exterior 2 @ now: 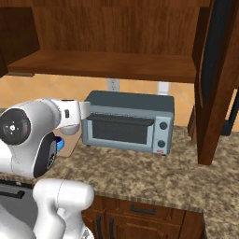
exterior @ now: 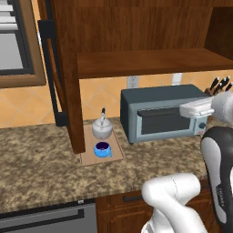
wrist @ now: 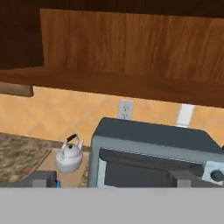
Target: Pick the kettle from the counter and place it on the tray. Then pick the mug from the cabinet and place it on the tray. Then close the cabinet doors.
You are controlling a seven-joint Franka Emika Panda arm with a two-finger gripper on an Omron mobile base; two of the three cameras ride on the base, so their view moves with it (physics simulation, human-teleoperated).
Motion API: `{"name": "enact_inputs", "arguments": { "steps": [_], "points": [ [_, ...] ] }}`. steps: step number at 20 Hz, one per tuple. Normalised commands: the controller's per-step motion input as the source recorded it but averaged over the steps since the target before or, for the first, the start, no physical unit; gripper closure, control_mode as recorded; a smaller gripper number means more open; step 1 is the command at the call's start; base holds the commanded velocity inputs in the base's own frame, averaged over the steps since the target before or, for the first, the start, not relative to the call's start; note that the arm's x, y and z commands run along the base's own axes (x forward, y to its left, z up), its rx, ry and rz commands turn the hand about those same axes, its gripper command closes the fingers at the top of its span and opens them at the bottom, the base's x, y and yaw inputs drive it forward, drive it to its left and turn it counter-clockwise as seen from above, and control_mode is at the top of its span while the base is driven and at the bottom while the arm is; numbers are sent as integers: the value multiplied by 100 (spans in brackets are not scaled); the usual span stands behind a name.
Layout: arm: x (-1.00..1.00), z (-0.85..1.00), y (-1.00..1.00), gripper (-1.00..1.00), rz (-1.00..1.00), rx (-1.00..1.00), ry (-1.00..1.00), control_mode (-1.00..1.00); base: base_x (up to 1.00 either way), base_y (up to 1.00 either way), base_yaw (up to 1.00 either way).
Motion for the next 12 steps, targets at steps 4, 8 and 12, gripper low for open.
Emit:
{"name": "enact_inputs", "arguments": {
  "steps": [4, 8, 12],
  "points": [
    [-6, 9, -48, -100, -33, 36, -38, -100, 0, 0, 0],
    [-9, 27, -35, -100, -41, 49, -24, -100, 0, 0, 0],
    [-13, 5, -55, -100, -28, 59, -20, -100, 0, 0, 0]
  ]
}}
